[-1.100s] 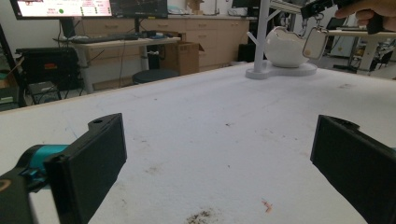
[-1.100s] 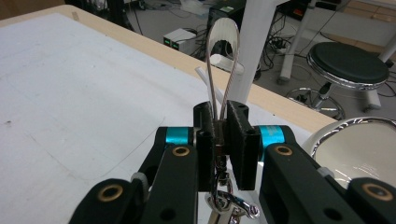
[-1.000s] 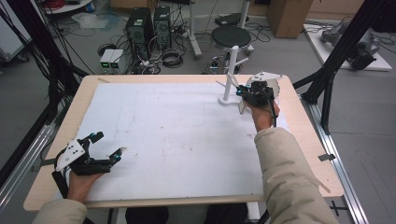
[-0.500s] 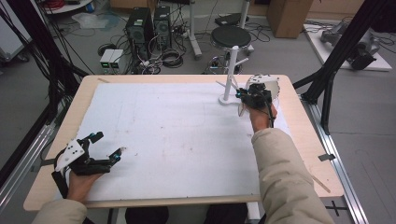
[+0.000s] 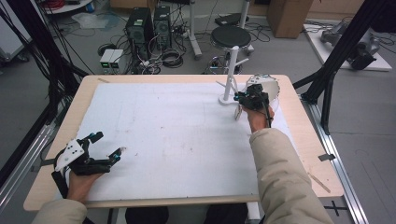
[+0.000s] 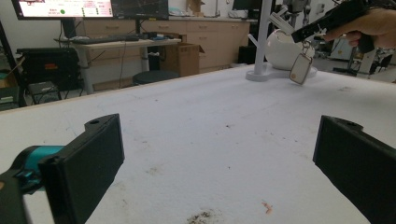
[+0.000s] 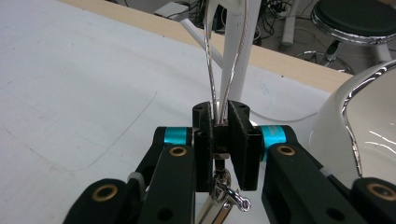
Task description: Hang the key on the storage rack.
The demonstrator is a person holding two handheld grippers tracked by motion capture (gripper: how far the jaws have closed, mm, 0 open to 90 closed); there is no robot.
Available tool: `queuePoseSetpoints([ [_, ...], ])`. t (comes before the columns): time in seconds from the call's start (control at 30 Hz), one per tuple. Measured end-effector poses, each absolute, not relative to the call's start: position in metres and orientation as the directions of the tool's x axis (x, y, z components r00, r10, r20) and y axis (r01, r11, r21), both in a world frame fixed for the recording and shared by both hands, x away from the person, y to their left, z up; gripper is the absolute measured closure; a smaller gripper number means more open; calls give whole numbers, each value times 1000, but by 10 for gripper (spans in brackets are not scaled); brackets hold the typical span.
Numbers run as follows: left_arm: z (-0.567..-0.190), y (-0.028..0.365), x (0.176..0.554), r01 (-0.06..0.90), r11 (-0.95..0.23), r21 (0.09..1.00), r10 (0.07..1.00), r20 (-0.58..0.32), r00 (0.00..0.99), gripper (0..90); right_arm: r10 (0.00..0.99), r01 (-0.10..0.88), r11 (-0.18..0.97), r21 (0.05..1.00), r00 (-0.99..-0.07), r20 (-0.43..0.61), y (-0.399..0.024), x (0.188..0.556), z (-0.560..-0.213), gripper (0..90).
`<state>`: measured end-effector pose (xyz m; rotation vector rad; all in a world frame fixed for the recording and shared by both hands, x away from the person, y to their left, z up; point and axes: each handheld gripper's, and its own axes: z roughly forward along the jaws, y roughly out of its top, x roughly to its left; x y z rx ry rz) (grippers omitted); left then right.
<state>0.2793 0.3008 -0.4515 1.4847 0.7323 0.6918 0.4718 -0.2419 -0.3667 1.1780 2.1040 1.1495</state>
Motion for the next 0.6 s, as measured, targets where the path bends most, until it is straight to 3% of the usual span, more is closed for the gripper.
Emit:
queuePoseSetpoints([
  [0.43, -452, 302, 280, 39, -14, 999, 791, -13, 612, 24, 831, 479, 233, 846, -550, 83, -249, 470, -366, 632],
  [0.5, -451, 302, 280, 38, -16, 999, 791, -10, 612, 24, 820, 472, 224, 853, -564, 96, -251, 466, -362, 549],
  [0.6, -452, 301, 279, 35, -16, 999, 793, -9, 609, 24, 803, 465, 196, 863, -581, 130, -253, 458, -354, 316],
])
